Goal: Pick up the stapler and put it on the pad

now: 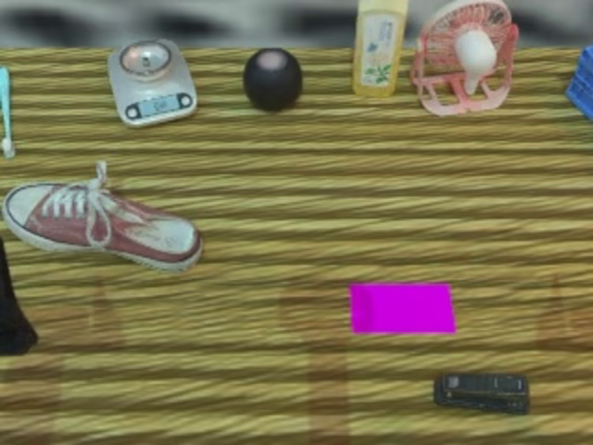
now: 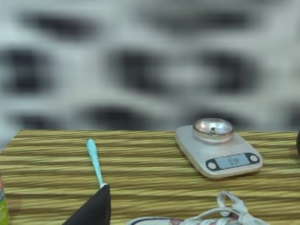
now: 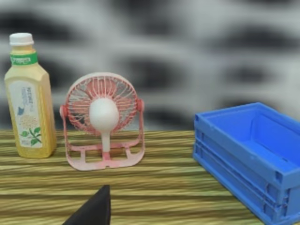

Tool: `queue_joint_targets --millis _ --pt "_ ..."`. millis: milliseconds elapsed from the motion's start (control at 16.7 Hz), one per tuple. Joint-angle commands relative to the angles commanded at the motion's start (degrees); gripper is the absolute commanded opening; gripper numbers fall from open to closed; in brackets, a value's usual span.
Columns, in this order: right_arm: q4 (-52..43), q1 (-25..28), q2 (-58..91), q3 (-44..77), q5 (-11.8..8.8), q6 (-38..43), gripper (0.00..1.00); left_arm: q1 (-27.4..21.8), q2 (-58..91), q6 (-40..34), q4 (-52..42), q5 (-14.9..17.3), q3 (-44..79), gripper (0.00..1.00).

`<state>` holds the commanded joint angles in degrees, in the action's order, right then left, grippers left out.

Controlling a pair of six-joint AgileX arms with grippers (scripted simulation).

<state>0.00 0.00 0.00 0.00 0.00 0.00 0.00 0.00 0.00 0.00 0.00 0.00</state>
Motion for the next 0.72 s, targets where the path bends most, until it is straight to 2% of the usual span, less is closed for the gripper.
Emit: queue_joint_targets --millis 180,360,720 --pt "-0.6 0.3 0.7 0.6 0.0 -0.5 1.00 0.0 0.0 0.0 0.0 0.0 0.0 1.00" --pt "-5.0 3.0 6.2 5.3 -0.1 -4.1 1.00 0.0 0.0 0.0 0.0 0.0 0.0 1.00" --pt "-22.4 12.5 32.6 22.9 -0.1 -18.1 1.00 0.0 0.0 0.0 0.0 0.0 0.0 1.00"
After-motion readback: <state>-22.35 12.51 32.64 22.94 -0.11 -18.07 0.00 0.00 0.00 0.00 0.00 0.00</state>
